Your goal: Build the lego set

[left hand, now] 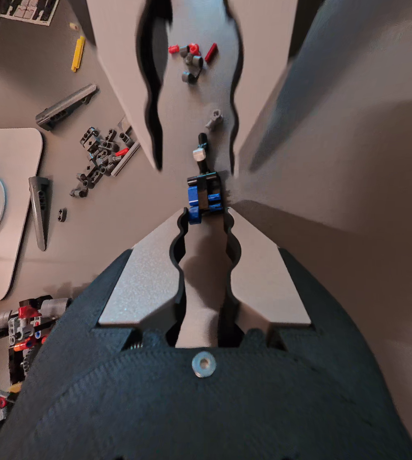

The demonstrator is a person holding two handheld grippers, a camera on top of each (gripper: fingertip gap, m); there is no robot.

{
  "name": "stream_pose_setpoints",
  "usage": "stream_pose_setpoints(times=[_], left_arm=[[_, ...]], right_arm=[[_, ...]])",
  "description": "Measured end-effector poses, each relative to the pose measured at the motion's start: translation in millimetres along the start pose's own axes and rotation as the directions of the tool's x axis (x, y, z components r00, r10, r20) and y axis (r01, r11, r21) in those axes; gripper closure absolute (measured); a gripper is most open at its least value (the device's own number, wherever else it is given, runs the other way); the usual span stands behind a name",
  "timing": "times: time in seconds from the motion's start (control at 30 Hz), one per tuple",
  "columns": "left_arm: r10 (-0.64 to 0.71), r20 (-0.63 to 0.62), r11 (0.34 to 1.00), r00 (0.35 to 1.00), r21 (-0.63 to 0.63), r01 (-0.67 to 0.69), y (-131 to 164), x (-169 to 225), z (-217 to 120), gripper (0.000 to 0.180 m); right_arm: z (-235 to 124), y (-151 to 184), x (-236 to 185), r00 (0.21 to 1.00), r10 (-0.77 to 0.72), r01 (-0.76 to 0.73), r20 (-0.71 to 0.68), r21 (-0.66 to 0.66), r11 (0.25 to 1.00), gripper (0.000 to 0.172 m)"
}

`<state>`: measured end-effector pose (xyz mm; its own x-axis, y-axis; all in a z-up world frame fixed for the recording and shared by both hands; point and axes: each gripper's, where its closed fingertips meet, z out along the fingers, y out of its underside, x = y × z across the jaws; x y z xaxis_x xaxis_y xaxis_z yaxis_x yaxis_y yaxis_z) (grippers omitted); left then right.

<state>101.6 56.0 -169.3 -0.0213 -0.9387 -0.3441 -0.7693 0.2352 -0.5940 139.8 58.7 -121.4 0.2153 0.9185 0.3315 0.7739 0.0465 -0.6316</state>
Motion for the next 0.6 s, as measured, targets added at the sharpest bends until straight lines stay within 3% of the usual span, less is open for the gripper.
stream_pose_setpoints(times=[0.1,0.23,0.37,0.6], left_arm=[[0.003,0.003,1.0,1.0,-0.011,-0.003,3.8,-6.7,-5.1,0.15],[0.006,-0.002,0.999,1.0,0.045,-0.006,1.0,-16.2,-17.2,0.15],[0.019,-0.031,0.997,0.999,0.08,-0.016,0.9,-15.8,-16.1,0.154],[0.007,-0.016,0.99,1.0,0.139,-0.005,-4.7,-23.7,-13.0,0.158]], right_arm=[[-60.8,29.9,31.0,0.984,0.093,-0.098,-0.151,-0.027,0.995,0.133],[-126.8,116.0,52.8,0.937,0.23,-0.284,-0.262,-0.189,0.94,0.151],[-142.8,195.2,56.7,0.905,0.273,-0.378,-0.325,-0.327,0.866,0.153],[-146.3,257.9,93.1,0.866,0.31,-0.456,-0.391,-0.366,0.812,0.145]])
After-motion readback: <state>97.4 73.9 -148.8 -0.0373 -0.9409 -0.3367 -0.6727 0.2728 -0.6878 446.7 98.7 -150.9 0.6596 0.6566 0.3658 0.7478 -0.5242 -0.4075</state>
